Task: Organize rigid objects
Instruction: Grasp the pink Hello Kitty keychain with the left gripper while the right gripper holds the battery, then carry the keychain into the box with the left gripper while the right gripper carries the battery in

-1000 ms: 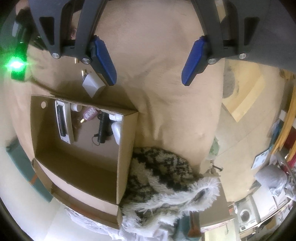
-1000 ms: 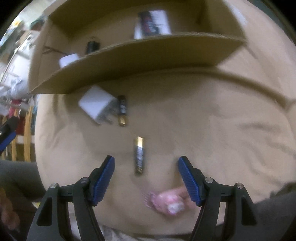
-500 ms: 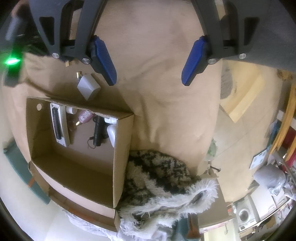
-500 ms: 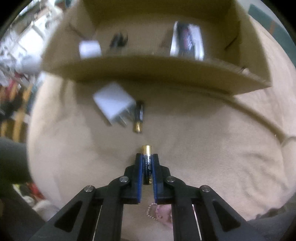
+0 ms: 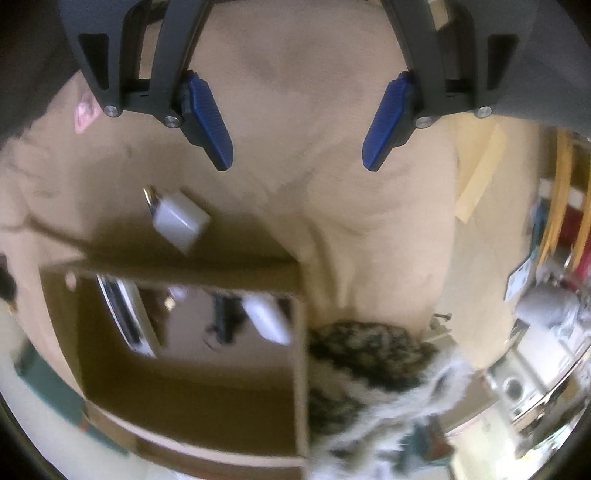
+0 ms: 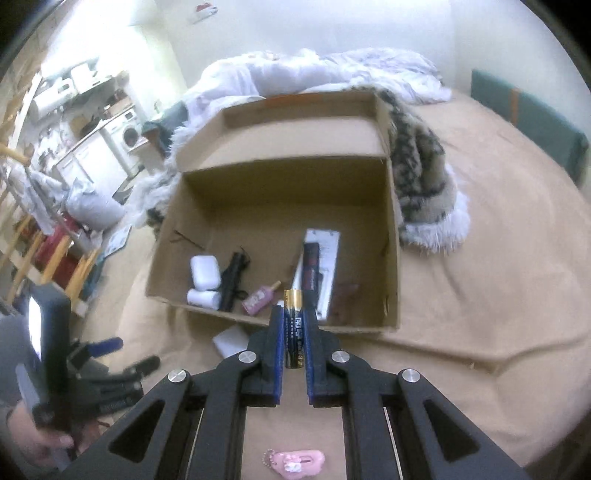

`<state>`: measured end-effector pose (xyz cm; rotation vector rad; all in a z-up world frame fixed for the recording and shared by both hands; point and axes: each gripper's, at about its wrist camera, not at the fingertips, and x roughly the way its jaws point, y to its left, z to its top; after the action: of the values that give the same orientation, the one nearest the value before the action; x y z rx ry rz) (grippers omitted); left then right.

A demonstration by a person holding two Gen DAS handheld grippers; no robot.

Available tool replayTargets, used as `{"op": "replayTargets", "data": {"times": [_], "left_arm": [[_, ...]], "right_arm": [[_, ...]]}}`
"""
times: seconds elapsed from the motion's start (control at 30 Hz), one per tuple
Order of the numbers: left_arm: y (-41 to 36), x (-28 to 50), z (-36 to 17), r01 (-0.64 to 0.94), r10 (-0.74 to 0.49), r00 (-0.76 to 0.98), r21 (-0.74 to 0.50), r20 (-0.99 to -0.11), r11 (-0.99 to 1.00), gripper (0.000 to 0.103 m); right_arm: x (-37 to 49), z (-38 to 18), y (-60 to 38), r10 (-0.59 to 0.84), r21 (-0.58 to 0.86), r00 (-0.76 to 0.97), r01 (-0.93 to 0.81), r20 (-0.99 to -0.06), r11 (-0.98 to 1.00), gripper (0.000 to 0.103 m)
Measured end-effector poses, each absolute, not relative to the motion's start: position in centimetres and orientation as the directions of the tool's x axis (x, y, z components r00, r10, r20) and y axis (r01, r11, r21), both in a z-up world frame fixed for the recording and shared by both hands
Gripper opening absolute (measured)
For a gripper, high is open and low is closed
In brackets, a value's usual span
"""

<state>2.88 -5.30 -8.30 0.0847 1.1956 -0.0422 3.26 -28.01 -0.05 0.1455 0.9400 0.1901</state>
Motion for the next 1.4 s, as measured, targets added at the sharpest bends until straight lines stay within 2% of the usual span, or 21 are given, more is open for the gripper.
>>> {"op": "replayTargets", "data": {"times": [0.13, 0.37, 0.67, 0.77, 0.83, 0.9, 1.0, 1.27, 1.4], "left_arm": [[-8.1, 1.4, -9.3, 0.112, -0.077, 0.297, -0.045, -0.952, 0.993, 0.07], [-17.7, -1.9, -9.8, 0.346, -0.228, 0.243, -0.135, -0.943, 0.928, 0.07], [-22.6, -3.0, -13.4, 0.464, -0.172, 0.204, -0.059, -0.964, 0.884, 0.07], [-22.5, -2.5, -14.2, 0.46, -0.154, 0.201, -0.046, -0.967, 0.887, 0.059], [-22.2, -2.2, -14.1, 0.45, -0.16, 0.207, -0.051, -0.965, 0.891, 0.041], [-21.9, -1.7, -14.1, 0.439, -0.16, 0.208, -0.054, -0.965, 0.897, 0.032], [-21.2, -1.0, -14.1, 0.415, -0.177, 0.185, -0.087, -0.967, 0.906, 0.032], [-18.5, 0.7, -13.4, 0.35, -0.115, 0.229, -0.028, -0.967, 0.936, 0.032], [-15.1, 2.5, -13.7, 0.25, -0.069, 0.218, -0.012, -0.973, 0.968, 0.032]], "right_arm": [[3.7, -0.4, -28.3, 0.239, 0.235, 0.561, -0.08, -0.793, 0.969, 0.011], [4.1, -1.7, -29.9, 0.292, 0.327, 0.553, -0.036, -0.781, 0.944, 0.011], [4.1, -2.1, -31.2, 0.298, 0.361, 0.544, 0.009, -0.784, 0.933, 0.011], [4.3, -2.2, -31.2, 0.304, 0.365, 0.538, 0.009, -0.786, 0.931, 0.011], [4.3, -2.3, -31.3, 0.307, 0.369, 0.537, 0.01, -0.786, 0.929, 0.011], [4.4, -2.3, -31.3, 0.31, 0.375, 0.535, 0.015, -0.786, 0.927, 0.011], [4.5, -2.5, -31.4, 0.313, 0.38, 0.528, 0.02, -0.789, 0.925, 0.011], [4.7, -2.7, -31.3, 0.305, 0.374, 0.524, 0.028, -0.795, 0.927, 0.011], [4.8, -2.9, -31.1, 0.301, 0.37, 0.516, 0.032, -0.802, 0.928, 0.011]]}}
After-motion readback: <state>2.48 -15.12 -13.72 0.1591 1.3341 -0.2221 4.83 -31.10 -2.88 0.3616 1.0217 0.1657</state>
